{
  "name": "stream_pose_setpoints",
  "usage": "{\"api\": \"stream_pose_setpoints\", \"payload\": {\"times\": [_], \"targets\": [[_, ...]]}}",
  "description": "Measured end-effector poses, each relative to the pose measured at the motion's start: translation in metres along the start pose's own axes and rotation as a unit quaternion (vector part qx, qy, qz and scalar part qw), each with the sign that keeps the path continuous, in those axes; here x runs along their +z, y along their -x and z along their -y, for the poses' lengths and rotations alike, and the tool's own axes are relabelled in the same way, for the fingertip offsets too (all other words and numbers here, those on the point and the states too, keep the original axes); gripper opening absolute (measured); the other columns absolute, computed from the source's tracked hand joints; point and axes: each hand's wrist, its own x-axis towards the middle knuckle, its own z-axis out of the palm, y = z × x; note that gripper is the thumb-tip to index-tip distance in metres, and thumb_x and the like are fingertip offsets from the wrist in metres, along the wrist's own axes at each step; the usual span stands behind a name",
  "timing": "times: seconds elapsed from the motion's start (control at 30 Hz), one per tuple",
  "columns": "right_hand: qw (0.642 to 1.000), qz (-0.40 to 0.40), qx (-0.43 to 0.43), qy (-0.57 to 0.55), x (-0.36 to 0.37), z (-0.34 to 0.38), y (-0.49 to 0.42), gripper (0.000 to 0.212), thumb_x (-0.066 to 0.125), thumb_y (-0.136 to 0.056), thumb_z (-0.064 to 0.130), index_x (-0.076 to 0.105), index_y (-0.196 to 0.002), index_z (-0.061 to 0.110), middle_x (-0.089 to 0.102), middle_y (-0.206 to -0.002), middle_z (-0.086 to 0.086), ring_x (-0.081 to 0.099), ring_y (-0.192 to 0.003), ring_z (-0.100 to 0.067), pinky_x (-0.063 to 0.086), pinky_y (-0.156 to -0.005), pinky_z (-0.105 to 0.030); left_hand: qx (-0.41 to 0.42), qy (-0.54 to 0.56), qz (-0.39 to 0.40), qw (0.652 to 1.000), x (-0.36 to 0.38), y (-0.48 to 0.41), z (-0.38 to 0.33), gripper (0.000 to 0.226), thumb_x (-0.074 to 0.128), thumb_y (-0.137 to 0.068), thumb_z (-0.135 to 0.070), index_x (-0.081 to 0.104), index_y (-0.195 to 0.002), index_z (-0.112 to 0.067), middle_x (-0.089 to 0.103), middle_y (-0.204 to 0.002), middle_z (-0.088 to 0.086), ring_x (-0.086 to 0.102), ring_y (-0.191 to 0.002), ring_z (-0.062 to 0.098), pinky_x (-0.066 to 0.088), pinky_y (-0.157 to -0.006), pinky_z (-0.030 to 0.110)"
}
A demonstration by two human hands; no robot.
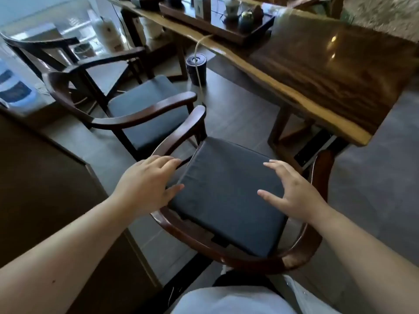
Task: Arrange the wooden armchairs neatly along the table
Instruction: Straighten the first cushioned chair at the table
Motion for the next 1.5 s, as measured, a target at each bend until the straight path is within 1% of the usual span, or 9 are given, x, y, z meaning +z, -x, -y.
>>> {"api": "stream_pose_setpoints", "payload": {"times": [0.37, 0.63, 0.8, 0.9, 0.97, 1.03, 1.13, 1.23, 1.5], "targets": [[0.991, 0.090, 0.099, -0.020, 0.051, 0.021, 0.005, 0.060, 0.061, -0.084, 0.056, 0.042, -0.135, 0.032, 0.026, -0.154, 0.007, 0.032, -0.136, -0.013, 0.037, -0.102, -0.032, 0.107, 0.036, 0.061, 0.992, 0.045, -0.031, 0.047, 0.053, 0.067, -0.081, -0.040, 0.055, -0.124, -0.011, 0.064, -0.121, 0.008, 0.057, -0.112, 0.028, 0.053, -0.086, 0.043], [0.966, 0.043, 0.250, -0.060, 0.086, 0.047, 0.058, 0.051, 0.063, -0.082, 0.058, 0.052, -0.126, 0.033, 0.031, -0.151, 0.009, 0.037, -0.132, -0.009, 0.037, -0.103, -0.032, 0.214, 0.079, 0.119, 0.966, 0.084, -0.037, 0.069, 0.055, 0.049, -0.087, -0.054, 0.058, -0.122, -0.013, 0.065, -0.120, 0.006, 0.058, -0.112, 0.027, 0.047, -0.095, 0.041], [0.946, 0.108, 0.296, -0.075, 0.119, 0.062, 0.095, 0.078, 0.055, -0.066, 0.084, 0.051, -0.128, 0.037, 0.045, -0.140, 0.011, 0.039, -0.128, -0.005, 0.031, -0.104, -0.026, 0.244, 0.139, 0.161, 0.946, 0.111, -0.025, 0.073, 0.071, 0.035, -0.084, -0.069, 0.059, -0.119, -0.011, 0.066, -0.117, 0.007, 0.058, -0.111, 0.028, 0.046, -0.094, 0.041], [0.957, 0.134, 0.257, 0.001, 0.129, 0.068, 0.104, 0.087, 0.054, -0.058, 0.092, 0.051, -0.126, 0.039, 0.049, -0.130, 0.019, 0.038, -0.124, -0.005, 0.025, -0.107, -0.031, 0.287, 0.172, 0.188, 0.924, 0.120, -0.013, 0.075, 0.075, 0.041, -0.078, -0.076, 0.059, -0.118, -0.015, 0.067, -0.114, 0.004, 0.059, -0.106, 0.025, 0.048, -0.090, 0.039], [0.963, 0.130, 0.233, 0.047, 0.133, 0.069, 0.104, 0.077, 0.061, -0.061, 0.084, 0.056, -0.122, 0.036, 0.052, -0.127, 0.019, 0.039, -0.123, -0.003, 0.022, -0.108, -0.032, 0.329, 0.173, 0.184, 0.910, 0.127, -0.006, 0.074, 0.070, 0.051, -0.072, -0.077, 0.060, -0.113, -0.020, 0.068, -0.108, -0.001, 0.061, -0.098, 0.021, 0.050, -0.087, 0.036], [0.969, 0.098, 0.214, 0.075, 0.138, 0.068, 0.101, 0.055, 0.076, -0.065, 0.046, 0.065, -0.115, 0.027, 0.063, -0.123, 0.010, 0.051, -0.121, -0.011, 0.028, -0.106, -0.034, 0.360, 0.166, 0.171, 0.902, 0.134, -0.001, 0.074, 0.049, 0.059, -0.076, -0.061, 0.060, -0.107, -0.022, 0.069, -0.101, -0.005, 0.063, -0.092, 0.021, 0.054, -0.077, 0.033], [0.972, 0.053, 0.206, 0.097, 0.144, 0.067, 0.104, 0.057, 0.084, -0.054, 0.006, 0.072, -0.108, 0.017, 0.071, -0.112, 0.001, 0.063, -0.108, -0.021, 0.039, -0.098, -0.038, 0.388, 0.132, 0.168, 0.897, 0.142, -0.003, 0.075, 0.021, 0.056, -0.083, -0.042, 0.059, -0.095, -0.025, 0.068, -0.084, -0.009, 0.064, -0.075, 0.020, 0.051, -0.052, 0.031], [0.975, 0.023, 0.189, 0.112, 0.148, 0.067, 0.107, 0.055, 0.085, -0.049, 0.004, 0.074, -0.102, 0.017, 0.074, -0.099, 0.002, 0.069, -0.089, -0.021, 0.050, -0.086, -0.036, 0.411, 0.113, 0.174, 0.888, 0.144, -0.006, 0.078, 0.016, 0.054, -0.084, -0.039, 0.057, -0.090, -0.025, 0.066, -0.077, -0.007, 0.063, -0.068, 0.021, 0.047, -0.048, 0.031], [0.977, -0.039, 0.175, 0.114, 0.146, 0.080, 0.077, 0.036, 0.071, -0.057, 0.014, 0.075, -0.093, 0.018, 0.075, -0.088, 0.004, 0.070, -0.080, -0.019, 0.053, -0.075, -0.032, 0.415, 0.068, 0.216, 0.881, 0.126, -0.034, 0.094, 0.017, 0.056, -0.081, -0.031, 0.060, -0.095, -0.023, 0.068, -0.084, -0.006, 0.065, -0.077, 0.021, 0.054, -0.060, 0.035]]}}
